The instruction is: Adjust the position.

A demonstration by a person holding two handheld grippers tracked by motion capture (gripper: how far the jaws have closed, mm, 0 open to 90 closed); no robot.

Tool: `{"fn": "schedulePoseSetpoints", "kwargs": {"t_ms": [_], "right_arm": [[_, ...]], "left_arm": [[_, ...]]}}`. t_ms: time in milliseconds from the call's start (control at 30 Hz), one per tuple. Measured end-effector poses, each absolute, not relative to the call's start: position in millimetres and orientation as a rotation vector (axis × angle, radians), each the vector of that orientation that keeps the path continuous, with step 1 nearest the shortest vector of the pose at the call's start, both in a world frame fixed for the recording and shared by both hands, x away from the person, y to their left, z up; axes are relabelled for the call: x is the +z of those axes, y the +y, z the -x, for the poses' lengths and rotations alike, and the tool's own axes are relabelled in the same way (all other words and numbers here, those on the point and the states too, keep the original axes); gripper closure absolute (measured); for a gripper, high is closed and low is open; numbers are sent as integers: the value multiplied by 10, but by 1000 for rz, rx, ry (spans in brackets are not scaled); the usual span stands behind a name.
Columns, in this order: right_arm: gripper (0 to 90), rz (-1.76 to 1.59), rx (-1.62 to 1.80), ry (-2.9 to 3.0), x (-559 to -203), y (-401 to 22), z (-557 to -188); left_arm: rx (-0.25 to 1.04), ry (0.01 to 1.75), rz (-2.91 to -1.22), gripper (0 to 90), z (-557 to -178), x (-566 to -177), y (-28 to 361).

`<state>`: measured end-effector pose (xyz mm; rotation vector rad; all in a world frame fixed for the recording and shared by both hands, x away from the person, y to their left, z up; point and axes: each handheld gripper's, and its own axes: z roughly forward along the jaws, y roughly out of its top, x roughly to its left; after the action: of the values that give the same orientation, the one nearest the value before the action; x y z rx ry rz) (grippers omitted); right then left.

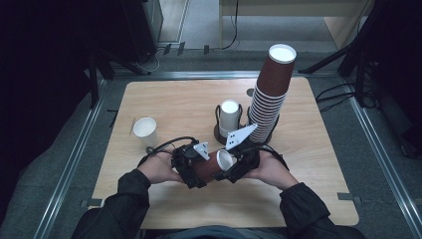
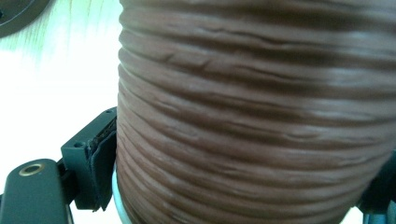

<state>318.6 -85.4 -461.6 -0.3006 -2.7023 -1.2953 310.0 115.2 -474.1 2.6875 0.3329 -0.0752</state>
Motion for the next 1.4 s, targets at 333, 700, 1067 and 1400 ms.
{"fn": "schedulePoseSetpoints", "kwargs": {"t_ms": [333,700,1067,1400], "right_arm": [[215,281,-1276,-2703,-4628,-849,-3182],[217,283,-1352,-2722,-4564,-907,-3199],[217,334,-1375,-2711,-4545,-1045,-3237],[217,374,-1419,-2706,-4494,-1215,-3222]], "left_arm": [[-62,329,-2693,84,-3088,-4760,1139],[-20,374,-2574,0,-3126,-4653,1217],[26,393,-2504,0,-3144,-4610,1346],[5,429,-2370,0,-3157,-4565,1516]]}}
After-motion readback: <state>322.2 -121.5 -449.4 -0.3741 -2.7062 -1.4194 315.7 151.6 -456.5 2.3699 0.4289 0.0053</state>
